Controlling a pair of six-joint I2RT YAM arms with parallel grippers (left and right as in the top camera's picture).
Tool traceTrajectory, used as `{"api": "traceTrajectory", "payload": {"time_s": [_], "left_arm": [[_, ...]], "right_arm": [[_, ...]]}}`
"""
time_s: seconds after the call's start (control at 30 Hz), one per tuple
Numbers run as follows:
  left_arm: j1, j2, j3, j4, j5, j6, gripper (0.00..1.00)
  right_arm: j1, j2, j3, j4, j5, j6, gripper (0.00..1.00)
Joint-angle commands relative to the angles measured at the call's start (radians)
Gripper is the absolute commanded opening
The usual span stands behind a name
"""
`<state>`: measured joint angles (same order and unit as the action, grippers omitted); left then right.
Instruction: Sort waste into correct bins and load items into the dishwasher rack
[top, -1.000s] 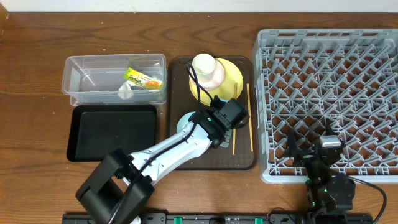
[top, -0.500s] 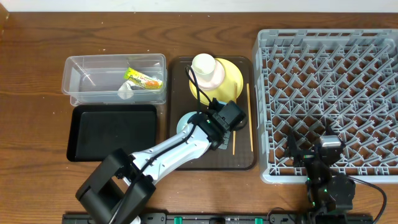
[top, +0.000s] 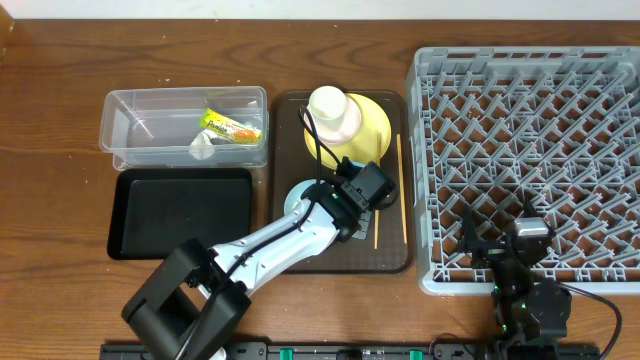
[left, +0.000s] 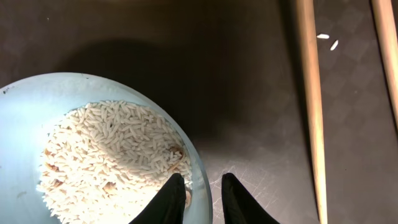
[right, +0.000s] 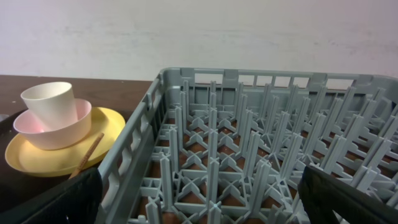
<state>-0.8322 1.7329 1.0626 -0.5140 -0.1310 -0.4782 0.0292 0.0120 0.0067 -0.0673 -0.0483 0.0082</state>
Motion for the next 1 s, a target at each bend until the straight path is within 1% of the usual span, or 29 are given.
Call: {"api": "traceTrajectory", "payload": {"time_s": [0.0, 0.23, 0.4, 0.57, 0.67, 0.87, 0.97], "left_arm": [[0.0, 0.018, -0.012, 0.011, -0.013, -0.012, 0.22], [0.0, 0.056, -0.012, 0.03, -0.013, -0.011, 0.2], [0.002, 0.045, -0.01, 0.032, -0.048, 0.008, 0.19], [0.002, 0.02, -0.01, 0.022, -0.05, 0.007, 0.19], [0.002, -0.002, -0.01, 0.022, -0.05, 0.008, 0.06], [0.003, -0.071, -0.01, 0.0, -0.051, 0.02, 0.06], [0.008, -0.127, -0.01, -0.034, -0.058, 0.062, 0.06]], "right_arm": [[0.0, -0.005, -0.001, -0.004, 0.006, 0.014, 0.99], [0.0, -0.005, -0.001, -0.004, 0.006, 0.014, 0.99], [0.0, -0.005, -0.001, -0.004, 0.006, 0.013, 0.99], [0.0, -0.005, -0.001, -0.004, 0.006, 0.014, 0.99], [0.0, -0.005, -0.001, -0.004, 0.006, 0.014, 0.99], [0.0, -0.005, -0.001, -0.004, 0.006, 0.014, 0.99], [0.0, -0.005, -0.001, -0.004, 0.006, 0.014, 0.99]]}}
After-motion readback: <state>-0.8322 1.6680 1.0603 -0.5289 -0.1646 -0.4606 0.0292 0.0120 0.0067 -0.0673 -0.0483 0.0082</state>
